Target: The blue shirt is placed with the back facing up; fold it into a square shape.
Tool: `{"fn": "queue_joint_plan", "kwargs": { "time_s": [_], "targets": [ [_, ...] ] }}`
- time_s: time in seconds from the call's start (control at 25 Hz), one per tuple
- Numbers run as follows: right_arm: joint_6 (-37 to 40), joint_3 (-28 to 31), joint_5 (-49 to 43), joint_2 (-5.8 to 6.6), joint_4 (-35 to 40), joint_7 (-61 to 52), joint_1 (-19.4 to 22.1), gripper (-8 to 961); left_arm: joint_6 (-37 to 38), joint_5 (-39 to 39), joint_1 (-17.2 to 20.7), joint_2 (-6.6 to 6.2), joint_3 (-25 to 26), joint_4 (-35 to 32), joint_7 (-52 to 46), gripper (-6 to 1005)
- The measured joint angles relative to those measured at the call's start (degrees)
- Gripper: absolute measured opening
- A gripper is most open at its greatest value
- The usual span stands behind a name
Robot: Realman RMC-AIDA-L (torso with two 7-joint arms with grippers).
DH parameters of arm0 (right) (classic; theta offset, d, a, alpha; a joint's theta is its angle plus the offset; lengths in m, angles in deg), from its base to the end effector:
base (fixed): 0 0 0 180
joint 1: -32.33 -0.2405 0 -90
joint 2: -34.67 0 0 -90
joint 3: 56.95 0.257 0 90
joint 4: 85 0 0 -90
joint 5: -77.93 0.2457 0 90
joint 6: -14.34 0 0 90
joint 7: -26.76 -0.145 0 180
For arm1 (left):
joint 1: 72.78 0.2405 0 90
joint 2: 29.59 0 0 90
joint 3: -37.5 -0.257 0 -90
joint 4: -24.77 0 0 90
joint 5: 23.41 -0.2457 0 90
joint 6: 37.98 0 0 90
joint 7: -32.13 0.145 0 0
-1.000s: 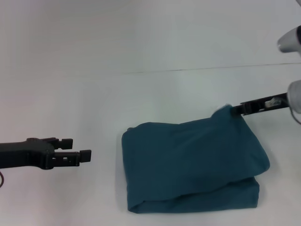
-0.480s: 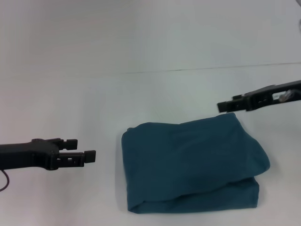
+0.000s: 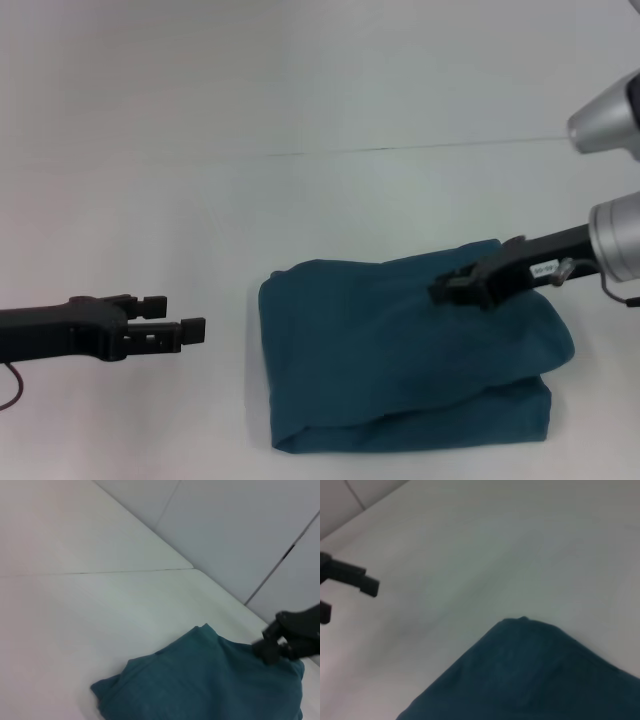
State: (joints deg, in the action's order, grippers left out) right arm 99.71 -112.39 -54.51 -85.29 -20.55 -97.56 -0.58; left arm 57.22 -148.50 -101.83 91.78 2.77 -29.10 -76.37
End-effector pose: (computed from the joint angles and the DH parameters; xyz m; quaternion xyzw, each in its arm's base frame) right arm 0.2221 0.4024 0.0301 -0.9234 0.3511 0.0398 0.1496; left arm -0.2800 0.3571 0.0404 -0.8947 -0.3851 -0.1984 0.1089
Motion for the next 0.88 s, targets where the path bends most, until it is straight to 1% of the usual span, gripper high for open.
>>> {"fn": "queue_joint_plan", "kwargs": {
  "time_s": [0.08, 0.16, 0.32, 0.4, 0.52, 0.68, 0.76, 0.8, 0.88],
  "targets": [
    [0.07, -1.24, -0.01, 0.0, 0.24, 0.07, 0.1, 212, -0.72, -0.19, -0.35, -0.06, -0.16, 0.0, -1.85, 935],
    [0.08, -1.34, 0.05, 0.06, 0.48, 0.08, 0.19, 141, -1.71, -0.8, -1.12, -0.44, -0.53, 0.07, -5.61, 934],
    [1.29, -1.0, -0.09, 0.31, 3.36, 0.07, 0.76, -2, -2.44, -3.0, -4.22, -1.98, -0.74, 0.51, -16.19, 929],
    [1.95, -0.97, -0.18, 0.32, 5.58, 0.22, 1.35, -2, -2.89, -5.55, -6.41, -2.83, -0.93, 0.86, -22.46, 927],
    [2.28, -0.48, -0.16, 0.62, 8.76, 1.0, 2.46, -2, -3.79, -11.08, -10.65, -4.32, -1.44, 3.53, -31.31, 923],
    [4.77, 2.21, 0.08, 1.18, 11.11, 3.16, 3.05, -1, -4.4, -14.06, -13.67, -5.03, -2.33, 5.92, -34.55, 918],
    [7.57, 3.88, -0.02, 1.91, 11.45, 3.75, 2.41, -1, -4.99, -15.06, -14.73, -5.26, -3.13, 6.62, -36.1, 916],
    [9.76, 4.83, -0.15, 2.69, 11.45, 3.33, 1.54, -1, -5.15, -15.39, -15.1, -5.35, -3.41, 6.86, -36.66, 914],
    [12.37, 5.74, -0.42, 3.55, 11.32, 1.85, 0.14, -1, -5.65, -16.25, -16.18, -5.63, -3.79, 7.98, -38.7, 912]
  ]
}}
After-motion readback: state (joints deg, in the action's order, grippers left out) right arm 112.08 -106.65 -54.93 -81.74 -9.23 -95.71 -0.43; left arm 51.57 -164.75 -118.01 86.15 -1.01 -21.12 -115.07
